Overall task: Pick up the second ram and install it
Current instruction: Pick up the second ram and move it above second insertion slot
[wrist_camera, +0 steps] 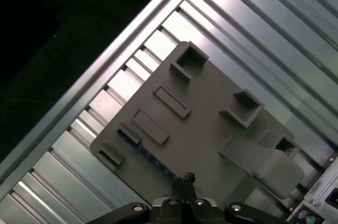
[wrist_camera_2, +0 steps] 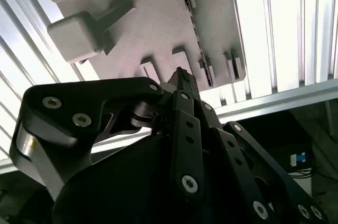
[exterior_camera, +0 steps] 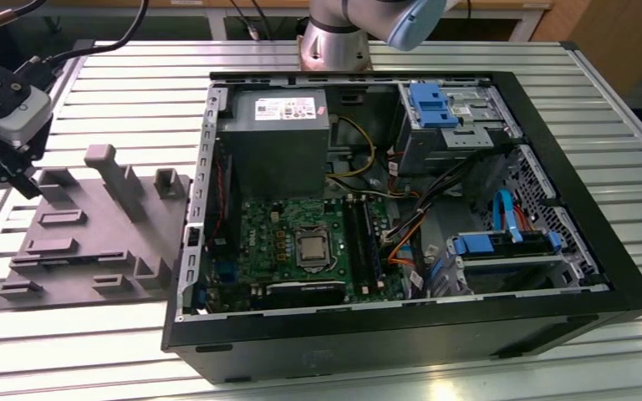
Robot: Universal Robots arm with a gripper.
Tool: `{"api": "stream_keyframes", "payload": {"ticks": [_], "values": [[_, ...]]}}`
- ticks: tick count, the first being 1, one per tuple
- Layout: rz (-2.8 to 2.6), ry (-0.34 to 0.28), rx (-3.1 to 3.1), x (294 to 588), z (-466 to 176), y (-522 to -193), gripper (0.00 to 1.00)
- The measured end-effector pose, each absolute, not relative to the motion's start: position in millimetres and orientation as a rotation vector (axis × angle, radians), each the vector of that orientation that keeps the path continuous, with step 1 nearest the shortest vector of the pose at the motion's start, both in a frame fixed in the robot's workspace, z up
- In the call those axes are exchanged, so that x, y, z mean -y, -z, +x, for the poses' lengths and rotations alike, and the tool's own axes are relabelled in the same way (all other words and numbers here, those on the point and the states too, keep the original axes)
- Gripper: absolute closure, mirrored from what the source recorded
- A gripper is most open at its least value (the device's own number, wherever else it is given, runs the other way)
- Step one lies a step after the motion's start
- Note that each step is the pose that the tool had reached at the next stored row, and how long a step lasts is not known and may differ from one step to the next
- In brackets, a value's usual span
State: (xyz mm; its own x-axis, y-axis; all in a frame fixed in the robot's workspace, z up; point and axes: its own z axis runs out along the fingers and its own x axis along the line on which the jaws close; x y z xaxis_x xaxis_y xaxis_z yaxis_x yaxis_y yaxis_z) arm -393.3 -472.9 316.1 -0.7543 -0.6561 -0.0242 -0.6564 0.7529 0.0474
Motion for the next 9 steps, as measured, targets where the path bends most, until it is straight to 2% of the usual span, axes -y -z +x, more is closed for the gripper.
{"api": "stream_keyframes", "payload": {"ticks": [9], "values": [[-1.306,-0.083,-2.854,472.9,-393.3,-316.1,0.89]]}}
